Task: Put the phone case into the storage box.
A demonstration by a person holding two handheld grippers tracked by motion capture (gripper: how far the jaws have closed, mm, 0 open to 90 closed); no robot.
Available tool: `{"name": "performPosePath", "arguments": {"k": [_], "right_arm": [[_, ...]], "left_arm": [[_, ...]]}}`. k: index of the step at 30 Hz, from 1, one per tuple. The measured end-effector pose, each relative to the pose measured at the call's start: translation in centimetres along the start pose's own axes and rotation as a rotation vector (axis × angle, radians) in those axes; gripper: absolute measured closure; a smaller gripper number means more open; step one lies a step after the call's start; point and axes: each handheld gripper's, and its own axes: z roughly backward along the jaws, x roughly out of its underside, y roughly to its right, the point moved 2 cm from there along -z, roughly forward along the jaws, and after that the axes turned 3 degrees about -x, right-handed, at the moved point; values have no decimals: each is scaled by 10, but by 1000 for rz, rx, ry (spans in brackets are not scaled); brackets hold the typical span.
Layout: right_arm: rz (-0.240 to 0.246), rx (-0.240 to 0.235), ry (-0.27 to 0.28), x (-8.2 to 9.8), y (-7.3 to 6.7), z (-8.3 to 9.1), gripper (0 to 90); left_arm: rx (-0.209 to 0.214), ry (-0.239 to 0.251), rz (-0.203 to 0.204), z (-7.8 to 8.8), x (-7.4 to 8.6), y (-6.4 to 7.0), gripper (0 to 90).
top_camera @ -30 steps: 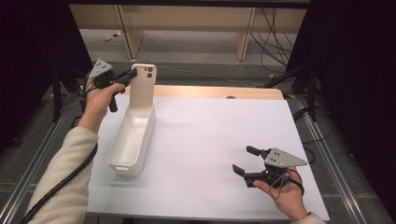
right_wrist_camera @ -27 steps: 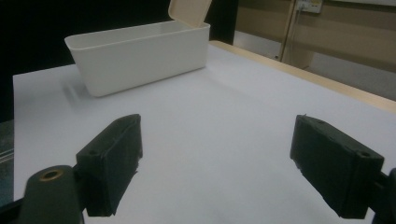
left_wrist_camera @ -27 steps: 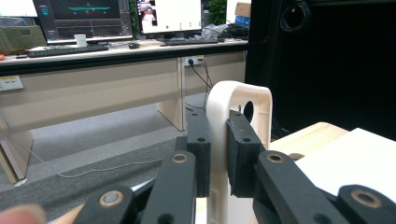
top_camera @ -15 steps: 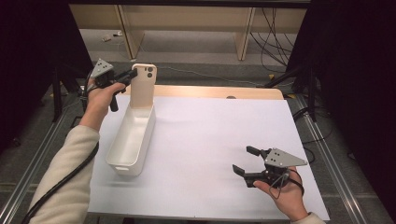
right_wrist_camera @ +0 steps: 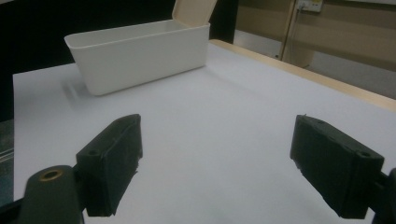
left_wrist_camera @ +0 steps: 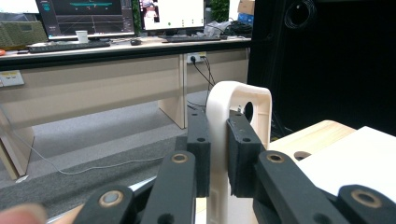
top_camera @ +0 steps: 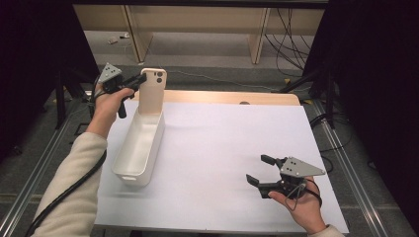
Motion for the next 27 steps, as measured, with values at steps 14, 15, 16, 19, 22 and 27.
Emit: {"name": "performPosePath", "arguments": {"k": [14, 15, 16, 19, 22, 27], "right_arm": [[-22, -4, -21, 1, -2, 0, 180], [-8, -1, -12, 1, 0, 0, 180], [-6, -1, -11, 1, 0, 0, 180], [1, 0, 1, 1, 0, 0, 180], [0, -2, -3, 1, 0, 0, 180], [1, -3, -2, 1, 0, 0, 180]], "left_arm": [[-7, -16, 15, -4, 9, -3, 810], [-6, -15, 14, -4, 9, -4, 810], [-7, -16, 7, -4, 10, -4, 810], [-7, -21, 9, -5, 11, -4, 810], [-7, -20, 11, -5, 11, -4, 810], [-6, -21, 6, -6, 11, -4, 810]]}}
